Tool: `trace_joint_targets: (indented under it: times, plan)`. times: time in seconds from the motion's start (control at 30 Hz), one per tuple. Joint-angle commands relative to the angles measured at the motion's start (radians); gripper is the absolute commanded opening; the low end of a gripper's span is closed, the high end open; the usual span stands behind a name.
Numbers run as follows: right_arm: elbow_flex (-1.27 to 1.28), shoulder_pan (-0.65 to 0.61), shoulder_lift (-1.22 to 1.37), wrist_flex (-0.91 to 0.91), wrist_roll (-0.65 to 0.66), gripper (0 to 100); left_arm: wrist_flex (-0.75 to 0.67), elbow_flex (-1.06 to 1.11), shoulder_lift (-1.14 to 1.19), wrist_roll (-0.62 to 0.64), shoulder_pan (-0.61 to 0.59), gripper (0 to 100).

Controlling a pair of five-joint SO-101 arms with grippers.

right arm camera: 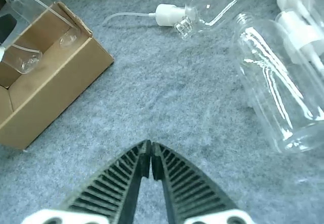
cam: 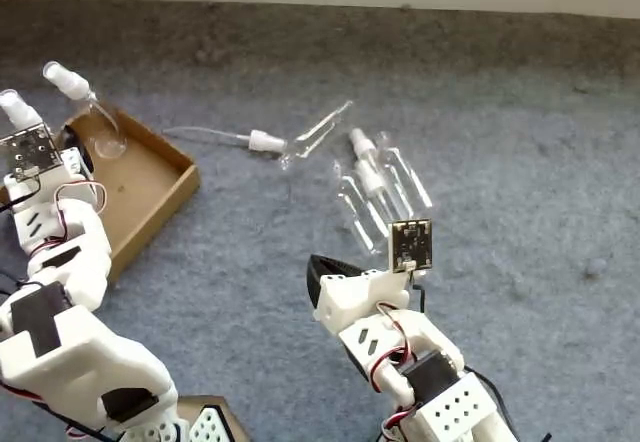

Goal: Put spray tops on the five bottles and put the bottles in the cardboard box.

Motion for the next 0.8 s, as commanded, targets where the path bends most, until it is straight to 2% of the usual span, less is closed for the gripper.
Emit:
trace_joint_targets:
  times: [0.0, 0.17, 0.53, 0.77]
  plan:
    - [0.160, -0.010, -0.010, 0.007, -0.002, 0.5, -0.040, 0.048, -0.016, -0.003, -0.008, 6]
    - [0.160, -0.010, -0.010, 0.007, -0.002, 0.5, -0.153, 0.085, -0.010, -0.003, -0.016, 6]
    - [0.160, -0.010, -0.010, 0.007, -0.002, 0.5, -0.152, 0.035, 0.002, -0.003, -0.018, 6]
    - [0.160, -0.010, -0.010, 0.007, -0.002, 0.5, -0.158, -0.051, 0.162, -0.005, -0.018, 6]
